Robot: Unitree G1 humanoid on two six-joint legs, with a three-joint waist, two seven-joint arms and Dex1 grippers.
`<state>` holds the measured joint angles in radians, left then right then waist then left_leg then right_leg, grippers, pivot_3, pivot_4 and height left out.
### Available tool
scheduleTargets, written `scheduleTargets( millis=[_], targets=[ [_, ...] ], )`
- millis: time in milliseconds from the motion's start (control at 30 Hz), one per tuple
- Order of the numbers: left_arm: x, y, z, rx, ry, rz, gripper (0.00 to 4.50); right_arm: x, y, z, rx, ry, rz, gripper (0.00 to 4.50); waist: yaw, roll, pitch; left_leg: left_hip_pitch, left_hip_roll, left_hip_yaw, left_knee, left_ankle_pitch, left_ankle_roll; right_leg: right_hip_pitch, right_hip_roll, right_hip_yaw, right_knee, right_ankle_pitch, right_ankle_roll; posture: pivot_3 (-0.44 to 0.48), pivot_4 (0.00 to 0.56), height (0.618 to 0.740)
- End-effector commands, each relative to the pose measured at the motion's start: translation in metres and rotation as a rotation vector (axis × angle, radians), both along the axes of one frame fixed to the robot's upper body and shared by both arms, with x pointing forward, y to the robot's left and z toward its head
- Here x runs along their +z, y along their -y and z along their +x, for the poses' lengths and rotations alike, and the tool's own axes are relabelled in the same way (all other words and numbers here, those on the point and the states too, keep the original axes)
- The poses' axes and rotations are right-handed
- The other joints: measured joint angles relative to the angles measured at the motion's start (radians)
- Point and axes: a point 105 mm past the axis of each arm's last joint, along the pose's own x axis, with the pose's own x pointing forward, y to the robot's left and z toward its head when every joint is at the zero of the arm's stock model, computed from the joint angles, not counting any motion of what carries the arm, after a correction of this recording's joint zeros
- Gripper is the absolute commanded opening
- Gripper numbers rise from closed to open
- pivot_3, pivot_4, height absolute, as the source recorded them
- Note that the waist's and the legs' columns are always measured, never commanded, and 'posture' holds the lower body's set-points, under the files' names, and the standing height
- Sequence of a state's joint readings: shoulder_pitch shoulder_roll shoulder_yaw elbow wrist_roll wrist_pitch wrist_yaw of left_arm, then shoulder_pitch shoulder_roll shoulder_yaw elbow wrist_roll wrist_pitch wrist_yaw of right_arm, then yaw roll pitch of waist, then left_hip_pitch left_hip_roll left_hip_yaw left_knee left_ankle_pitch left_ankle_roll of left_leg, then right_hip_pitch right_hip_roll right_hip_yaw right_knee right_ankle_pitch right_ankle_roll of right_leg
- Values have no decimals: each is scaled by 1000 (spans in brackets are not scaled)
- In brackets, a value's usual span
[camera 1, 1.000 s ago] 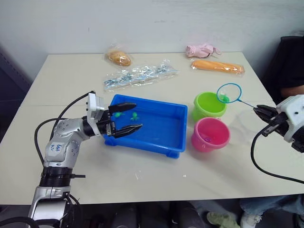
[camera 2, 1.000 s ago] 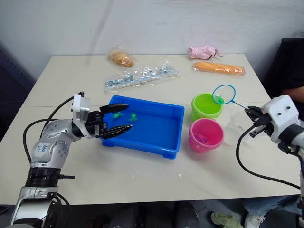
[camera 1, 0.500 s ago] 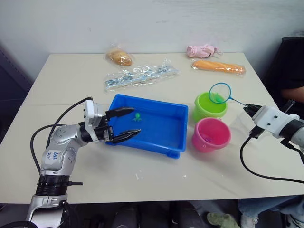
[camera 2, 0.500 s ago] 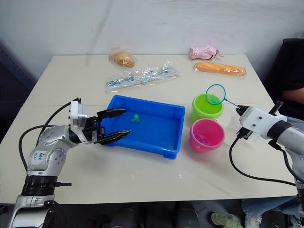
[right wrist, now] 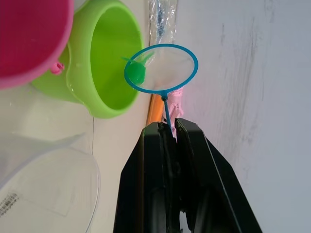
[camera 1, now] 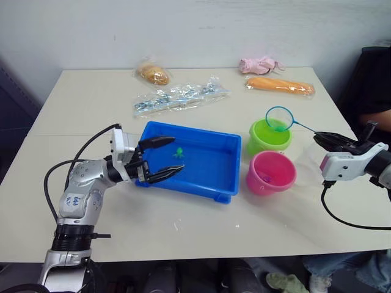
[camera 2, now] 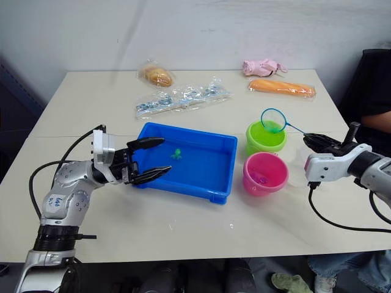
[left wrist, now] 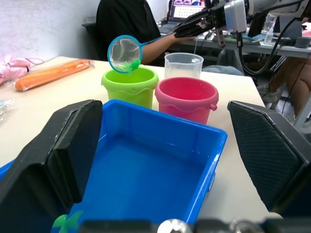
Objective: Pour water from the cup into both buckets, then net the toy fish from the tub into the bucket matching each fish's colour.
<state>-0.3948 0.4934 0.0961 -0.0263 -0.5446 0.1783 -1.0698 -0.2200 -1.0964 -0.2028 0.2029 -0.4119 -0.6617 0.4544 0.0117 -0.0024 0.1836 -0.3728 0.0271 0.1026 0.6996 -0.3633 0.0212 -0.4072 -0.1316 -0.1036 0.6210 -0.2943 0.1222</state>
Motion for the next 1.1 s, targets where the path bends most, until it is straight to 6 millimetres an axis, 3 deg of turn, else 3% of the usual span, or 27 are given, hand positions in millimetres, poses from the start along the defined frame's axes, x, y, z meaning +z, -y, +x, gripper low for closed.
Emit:
scheduleTargets(
  millis=[33, 133, 300, 333, 500, 633, 733, 833, 933, 1100],
  targets=[
    [10, 4, -2, -8, 43, -13, 4446, 9, 12, -5, -19, 66, -26, 0, -1, 0, 0, 0, 0, 0, 0, 0, 0, 0, 0, 0, 0, 0, 0, 0, 150, 740],
    [11, 4, -1, -10, 38, -12, 4446, 15, 10, -7, 2, 92, 5, 0, -1, 0, 0, 0, 0, 0, 0, 0, 0, 0, 0, 0, 0, 0, 0, 0, 150, 740],
    [13, -2, -1, 20, 41, -18, 4446, 30, -6, -10, 53, 109, 240, 0, -13, 0, 0, 0, 0, 0, 0, 0, 0, 0, 0, 0, 0, 0, 0, 0, 150, 740],
    [12, -10, -1, 46, 28, -18, 4446, 27, -16, -11, 77, 17, 305, 0, -14, 0, 0, 0, 1, -1, 0, 0, 0, 1, 1, -1, 0, 0, 0, 0, 150, 740],
    [-5, -64, -11, 243, -24, -14, 4446, 54, -86, -23, 361, -307, 708, 0, -41, 1, 0, 3, 3, -1, -1, 0, 0, 1, 1, -1, 1, -1, -2, 0, 150, 740],
    [-7, -81, -19, 288, -73, 1, 4446, 67, -132, -30, 522, -611, 1091, 0, -32, 0, 1, 2, 3, -5, 0, 0, -1, 2, 0, -3, 1, 0, -3, 0, 150, 740],
    [-8, -98, -28, 341, -85, 20, 4446, 32, -163, -36, 484, -904, 998, 0, -14, 0, 1, 2, 1, -9, 1, 0, 0, 6, -3, -3, -1, 0, -3, 0, 150, 740],
    [-9, -109, -34, 391, -90, 34, 4446, 16, -173, -29, 389, -1007, 947, 0, -13, 0, 1, 2, 1, -10, 1, -2, 2, 7, -8, -3, -3, 0, -4, 0, 150, 740],
    [-11, -111, -37, 413, -89, 58, 4446, 4, -168, -15, 265, -986, 862, 0, -12, 0, 1, 1, -1, -10, 0, -2, 2, 7, -12, -6, -4, 0, -4, 0, 150, 740],
    [-11, -108, -40, 411, -84, 85, 4446, -4, -149, 21, 115, -756, 661, 0, -16, 0, 1, 1, -3, -8, 0, -2, 2, 6, -8, -9, -3, 0, -3, 0, 150, 740]
  ],
)
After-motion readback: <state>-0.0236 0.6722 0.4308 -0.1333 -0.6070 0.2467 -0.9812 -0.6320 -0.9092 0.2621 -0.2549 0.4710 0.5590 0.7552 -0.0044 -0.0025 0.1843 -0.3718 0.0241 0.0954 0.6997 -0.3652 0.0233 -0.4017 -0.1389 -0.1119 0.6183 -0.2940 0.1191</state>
